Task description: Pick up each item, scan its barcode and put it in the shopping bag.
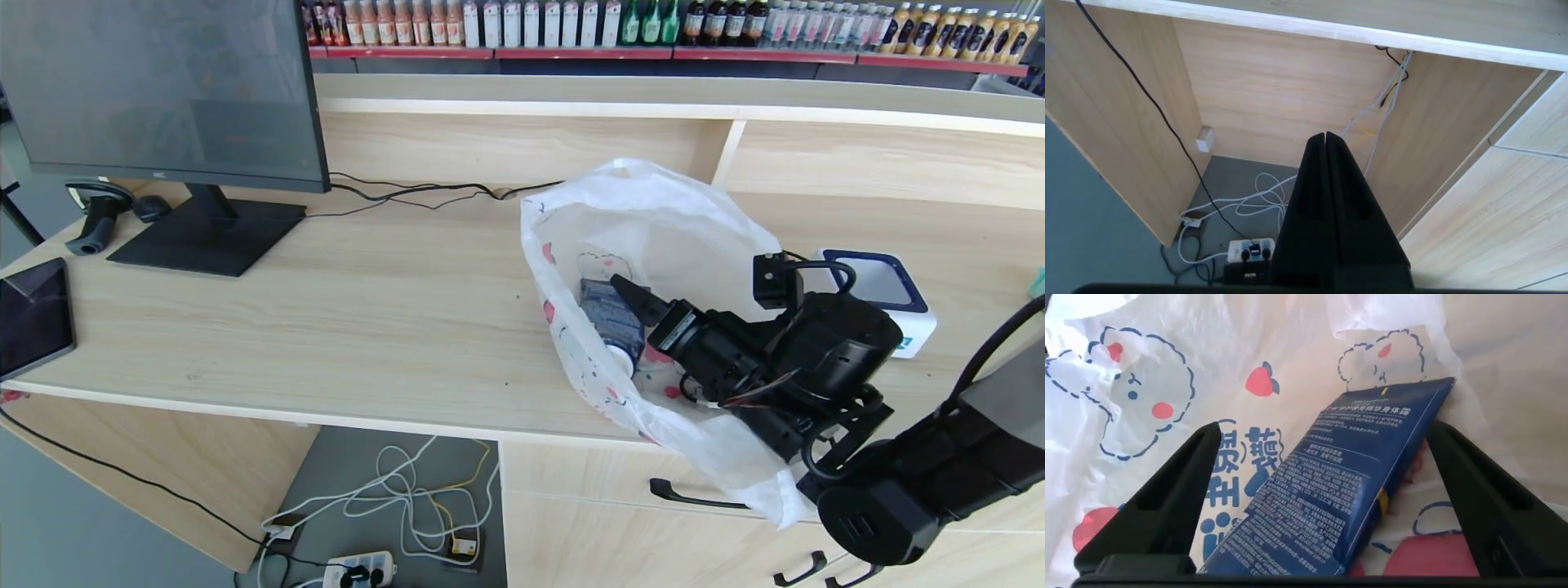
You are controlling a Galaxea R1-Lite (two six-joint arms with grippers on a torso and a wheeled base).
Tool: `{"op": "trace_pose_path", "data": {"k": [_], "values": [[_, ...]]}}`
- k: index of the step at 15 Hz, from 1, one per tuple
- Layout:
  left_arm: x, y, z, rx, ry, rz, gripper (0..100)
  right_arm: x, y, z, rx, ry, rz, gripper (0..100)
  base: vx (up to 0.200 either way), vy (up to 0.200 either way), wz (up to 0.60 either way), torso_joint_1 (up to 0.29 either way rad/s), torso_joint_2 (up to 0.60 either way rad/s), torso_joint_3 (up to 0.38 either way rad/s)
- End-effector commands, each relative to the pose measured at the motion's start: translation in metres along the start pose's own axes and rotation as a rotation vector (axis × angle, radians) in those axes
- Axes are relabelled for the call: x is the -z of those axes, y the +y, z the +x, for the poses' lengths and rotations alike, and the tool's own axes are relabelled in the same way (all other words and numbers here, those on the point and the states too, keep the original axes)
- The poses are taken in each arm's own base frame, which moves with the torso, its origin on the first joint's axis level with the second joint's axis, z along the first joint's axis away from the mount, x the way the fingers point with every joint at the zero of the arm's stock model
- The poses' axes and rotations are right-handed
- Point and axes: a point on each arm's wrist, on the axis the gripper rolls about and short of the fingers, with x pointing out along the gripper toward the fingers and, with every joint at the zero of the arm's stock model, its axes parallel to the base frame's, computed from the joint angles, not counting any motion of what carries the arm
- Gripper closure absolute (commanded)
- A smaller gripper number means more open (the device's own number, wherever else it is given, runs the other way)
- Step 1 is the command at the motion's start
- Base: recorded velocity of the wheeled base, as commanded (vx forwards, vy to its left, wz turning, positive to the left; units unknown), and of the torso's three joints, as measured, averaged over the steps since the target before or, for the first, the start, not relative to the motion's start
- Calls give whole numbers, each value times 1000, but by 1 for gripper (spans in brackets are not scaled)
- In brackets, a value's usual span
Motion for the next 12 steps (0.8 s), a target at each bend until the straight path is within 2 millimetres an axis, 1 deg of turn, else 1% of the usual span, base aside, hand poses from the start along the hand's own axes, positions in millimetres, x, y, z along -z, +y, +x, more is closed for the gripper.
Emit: {"op": "trace_pose_path", "data": {"k": [1,4,6,10,12], "values": [[0,0,0,0,1,0,100,-15,10,0,-36,-50,-28,0,0,0,0,0,0,0],[0,0,0,0,1,0,100,-35,23,10,-76,-128,-94,0,0,0,0,0,0,0],[0,0,0,0,1,0,100,-43,27,13,-85,-159,-147,0,0,0,0,0,0,0],[0,0,0,0,1,0,100,-60,41,0,-105,-211,-293,0,0,0,0,0,0,0],[0,0,0,0,1,0,100,-68,45,-4,-109,-254,-407,0,0,0,0,0,0,0]]}}
